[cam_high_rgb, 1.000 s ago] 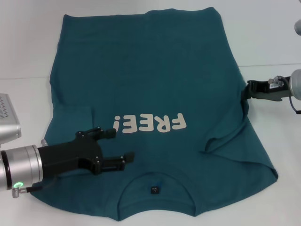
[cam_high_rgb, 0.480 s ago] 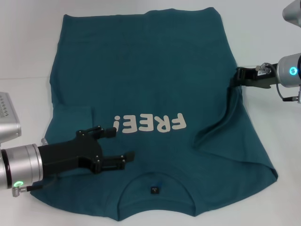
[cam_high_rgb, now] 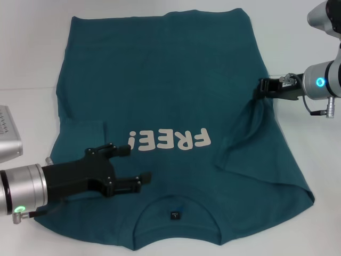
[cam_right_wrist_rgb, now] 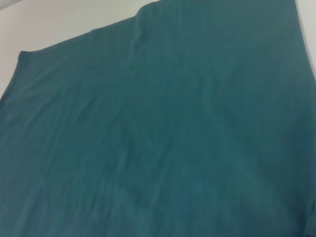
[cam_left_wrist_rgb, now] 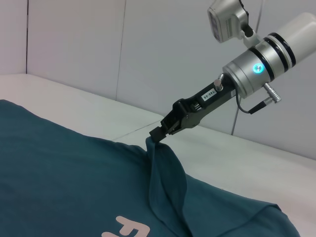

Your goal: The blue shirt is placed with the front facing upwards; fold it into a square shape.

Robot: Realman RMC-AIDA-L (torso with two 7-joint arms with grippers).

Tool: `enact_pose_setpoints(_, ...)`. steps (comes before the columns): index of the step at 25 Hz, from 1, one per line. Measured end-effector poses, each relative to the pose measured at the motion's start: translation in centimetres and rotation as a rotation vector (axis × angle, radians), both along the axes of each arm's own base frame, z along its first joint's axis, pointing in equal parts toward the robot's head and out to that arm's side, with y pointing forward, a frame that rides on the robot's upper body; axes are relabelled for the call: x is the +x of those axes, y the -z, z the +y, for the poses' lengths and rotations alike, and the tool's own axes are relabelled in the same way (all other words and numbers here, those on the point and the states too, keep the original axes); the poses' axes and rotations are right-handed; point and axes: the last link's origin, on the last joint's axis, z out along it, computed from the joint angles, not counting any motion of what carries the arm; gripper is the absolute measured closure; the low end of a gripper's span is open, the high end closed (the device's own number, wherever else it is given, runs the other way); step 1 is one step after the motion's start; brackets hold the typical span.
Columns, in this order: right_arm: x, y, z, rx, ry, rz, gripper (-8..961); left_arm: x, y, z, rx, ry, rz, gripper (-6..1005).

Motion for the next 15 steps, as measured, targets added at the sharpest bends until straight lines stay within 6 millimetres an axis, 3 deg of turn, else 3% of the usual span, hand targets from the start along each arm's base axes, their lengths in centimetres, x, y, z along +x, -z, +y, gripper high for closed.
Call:
enact_pose_setpoints(9, -0.8, 1.0, 0.1, -0.002, -0.041, -0.006, 877, -0.1, 0.0, -0.1, 0.000, -0.004, 0.000, 182)
enact_pose_setpoints(15, -1.3, 0.6, -0.4, -0.002, -0.098, 0.070, 601, -0.5, -0.8, -0.1, 0.028, -0.020, -0.015, 186)
